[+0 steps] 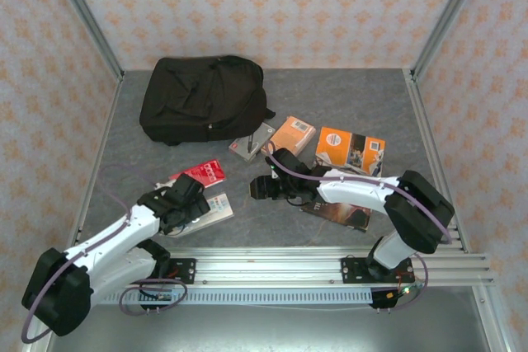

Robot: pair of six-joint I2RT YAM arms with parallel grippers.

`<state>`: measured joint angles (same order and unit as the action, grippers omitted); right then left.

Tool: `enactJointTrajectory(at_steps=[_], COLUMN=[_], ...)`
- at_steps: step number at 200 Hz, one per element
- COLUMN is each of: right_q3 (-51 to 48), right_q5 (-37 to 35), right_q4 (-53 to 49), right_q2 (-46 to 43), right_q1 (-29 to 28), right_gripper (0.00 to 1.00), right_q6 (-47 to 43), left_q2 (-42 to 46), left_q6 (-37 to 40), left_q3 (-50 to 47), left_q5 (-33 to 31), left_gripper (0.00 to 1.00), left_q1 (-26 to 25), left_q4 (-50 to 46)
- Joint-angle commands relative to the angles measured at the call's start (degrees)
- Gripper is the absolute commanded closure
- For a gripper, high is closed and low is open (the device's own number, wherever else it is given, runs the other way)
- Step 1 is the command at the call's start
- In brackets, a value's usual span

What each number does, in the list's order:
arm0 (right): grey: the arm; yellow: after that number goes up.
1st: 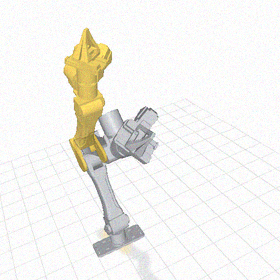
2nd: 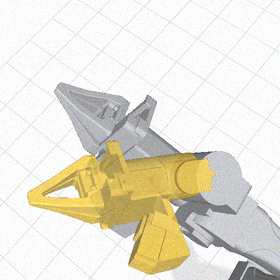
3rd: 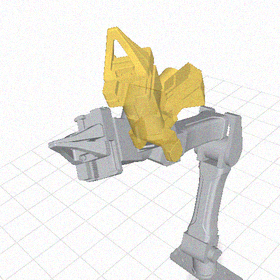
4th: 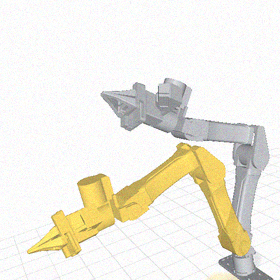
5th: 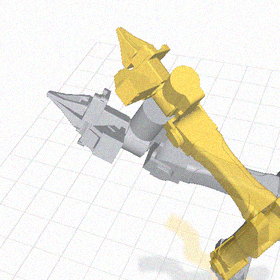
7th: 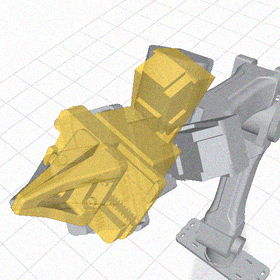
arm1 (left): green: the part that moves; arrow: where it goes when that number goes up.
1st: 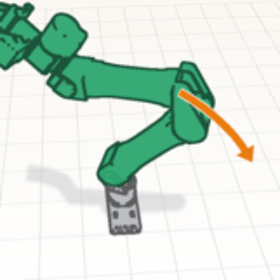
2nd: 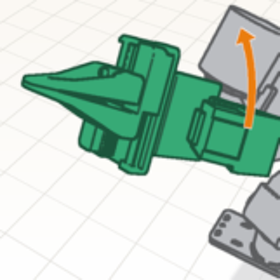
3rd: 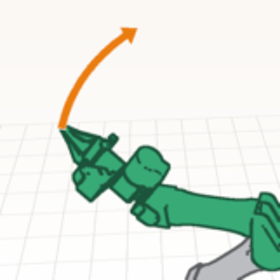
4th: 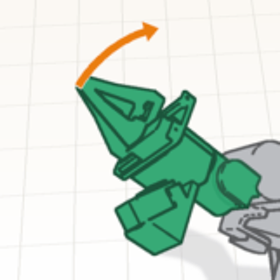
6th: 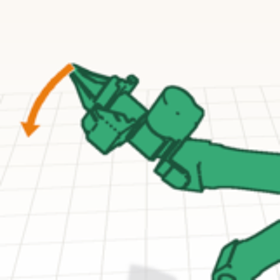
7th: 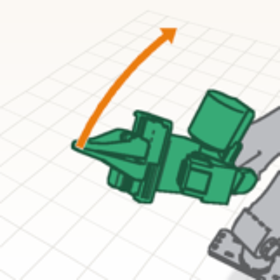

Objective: Pack the student bag
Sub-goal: Move the personal item from the bottom-center of the table, then pick up the personal item from the bottom-center of the table.

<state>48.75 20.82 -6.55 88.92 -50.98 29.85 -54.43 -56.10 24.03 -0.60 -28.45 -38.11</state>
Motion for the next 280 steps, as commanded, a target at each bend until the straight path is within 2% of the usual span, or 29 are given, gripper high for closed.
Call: enactJointTrajectory(at_steps=[1, 44, 93, 120, 150, 182, 202, 212, 249, 280], right_q3=[0.91, -0.26, -0.85, -0.49, -1.2, -0.99, -0.81, -0.68, 0.97, -0.7], right_q5=[-2.1, -3.68, -7.19, -11.59, -9.29, -5.49, -4.39, -3.17, 3.94, 8.23], right_q4=[0.46, 0.26, -2.59, -6.8, -7.79, -9.31, -9.0, -8.37, -7.88, -6.57], right_q2=[-0.02, -0.86, -1.75, -2.71, -3.75, -0.93, 1.05, 2.11, 6.69, 7.15], right_q1=[-0.32, -0.35, -0.35, 0.37, 4.42, 9.6, 11.5, 12.57, 13.28, 13.19], right_gripper=[0.34, 0.34, 0.35, 0.34, 0.33, 0.3, 0.22, 0.22, 0.22, 0.24], right_q6=[0.91, 1.1, 0.68, 0.27, -1.31, -2.52, -3.33, -3.54, -4.22, -3.48], left_q2=[-1.04, -2.95, -2.02, -4.96, -8.8, -12.39, -14.27, -14.95, -18.81, -23.66], left_q6=[-4.12, -3.08, 0.57, 0.93, -1.85, -6.6, -9.06, -10.43, -11.29, -9.38], left_q3=[3.73, 7.53, 12.69, 11.67, 8.84, 6.27, 5.57, 4.94, 5.63, 9.03], left_q5=[17.08, 17.48, 9.39, 6.33, 6.85, 9.16, 10.13, 10.41, 9.72, 8.59], left_gripper=[0.04, 0.05, 0.03, 0.02, 0.03, 0.04, 0.04, 0.05, 0.05, 0.06], left_q1=[-4.85, -8.64, -8.97, -8.95, -8.94, -8.91, -8.91, -8.93, -8.91, -8.6], left_q4=[24.31, 26.78, 13.09, 10.69, 15.51, 23.25, 26.33, 28.05, 30.89, 31.79])
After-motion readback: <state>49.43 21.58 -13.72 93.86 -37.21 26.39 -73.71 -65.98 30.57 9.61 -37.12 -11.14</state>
